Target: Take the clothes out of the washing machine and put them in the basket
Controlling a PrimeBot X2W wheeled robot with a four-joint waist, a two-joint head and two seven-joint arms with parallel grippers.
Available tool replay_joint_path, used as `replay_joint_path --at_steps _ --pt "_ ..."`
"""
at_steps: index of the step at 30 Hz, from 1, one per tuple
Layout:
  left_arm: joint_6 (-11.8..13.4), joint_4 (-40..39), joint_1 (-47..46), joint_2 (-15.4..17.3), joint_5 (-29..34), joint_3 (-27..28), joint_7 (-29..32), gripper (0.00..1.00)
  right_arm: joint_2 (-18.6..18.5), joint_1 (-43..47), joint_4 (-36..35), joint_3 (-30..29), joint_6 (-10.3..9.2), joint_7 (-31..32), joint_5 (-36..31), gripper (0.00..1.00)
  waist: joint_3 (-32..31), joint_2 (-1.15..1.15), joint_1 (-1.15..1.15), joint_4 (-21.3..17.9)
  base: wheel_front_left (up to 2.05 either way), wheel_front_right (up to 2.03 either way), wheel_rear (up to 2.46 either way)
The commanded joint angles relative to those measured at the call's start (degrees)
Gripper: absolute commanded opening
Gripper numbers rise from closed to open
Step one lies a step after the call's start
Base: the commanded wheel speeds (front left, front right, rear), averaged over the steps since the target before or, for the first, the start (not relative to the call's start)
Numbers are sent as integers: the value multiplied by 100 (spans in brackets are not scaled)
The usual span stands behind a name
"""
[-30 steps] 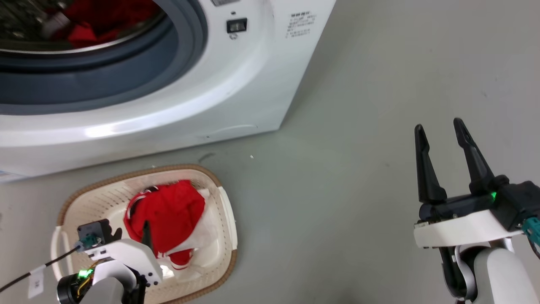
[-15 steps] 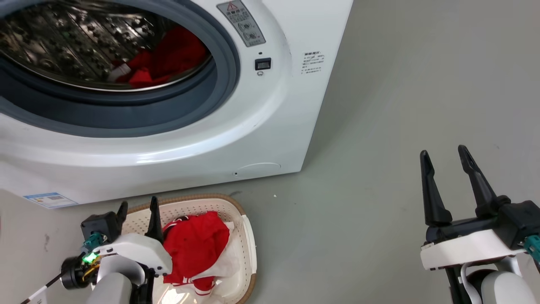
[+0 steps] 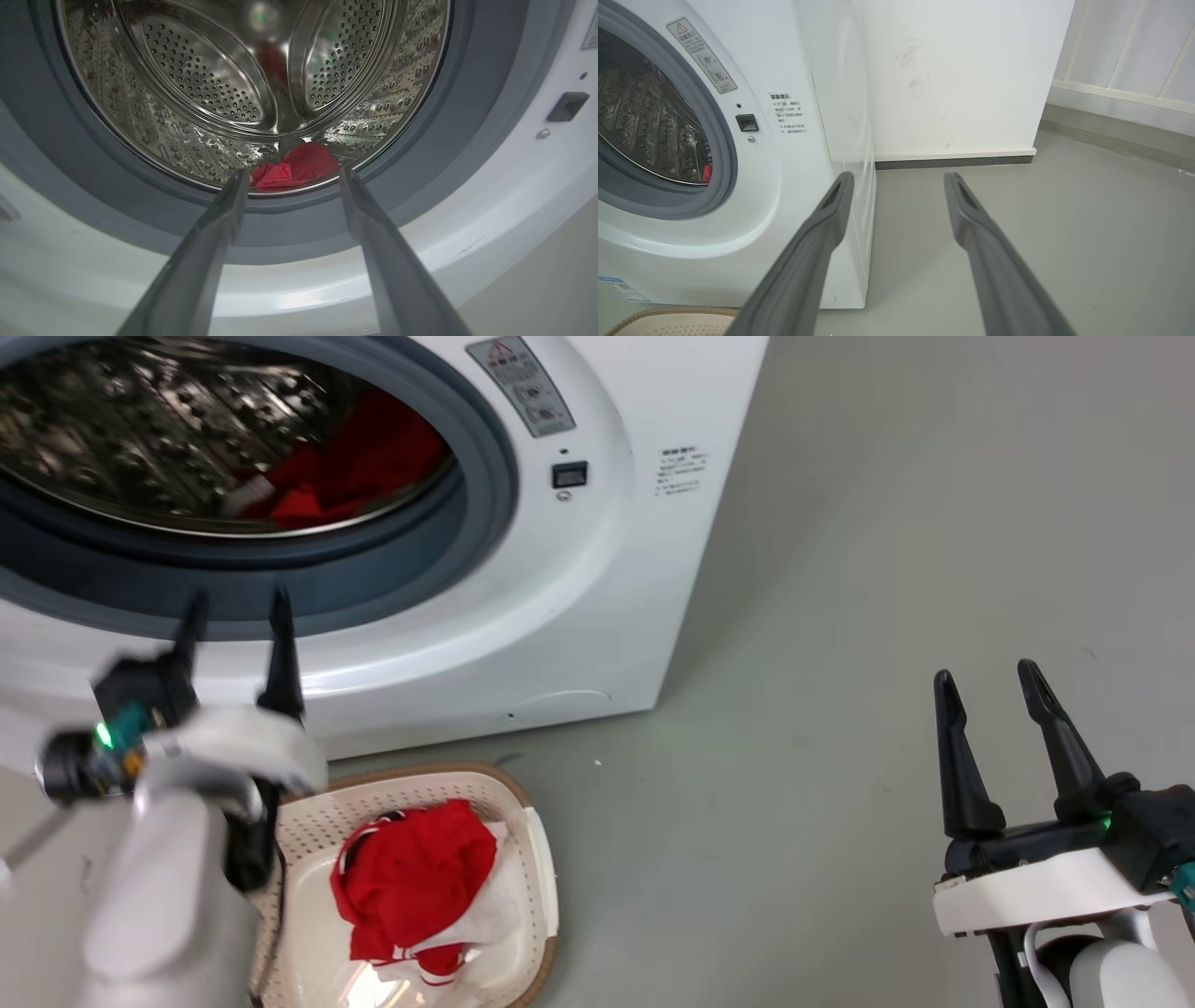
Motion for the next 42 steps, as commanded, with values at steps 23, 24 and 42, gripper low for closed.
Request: replay_joint_path --at_steps 23,24,42 --pt "-645 1609 -3865 2037 337 -663 3088 100 5 -595 687 484 -2 -595 787 100 1720 0 1 -1487 0 0 0" --pt "-661 1635 -4019 2125 328 -706 3262 100 5 -631 701 521 -2 -601 812 100 1805 0 1 -1537 0 0 0" --pt "-617 1148 -5044 3221 24 -1190 6174 100 5 -917 611 1084 -2 -604 1226 100 2816 0 1 -2086 0 0 0"
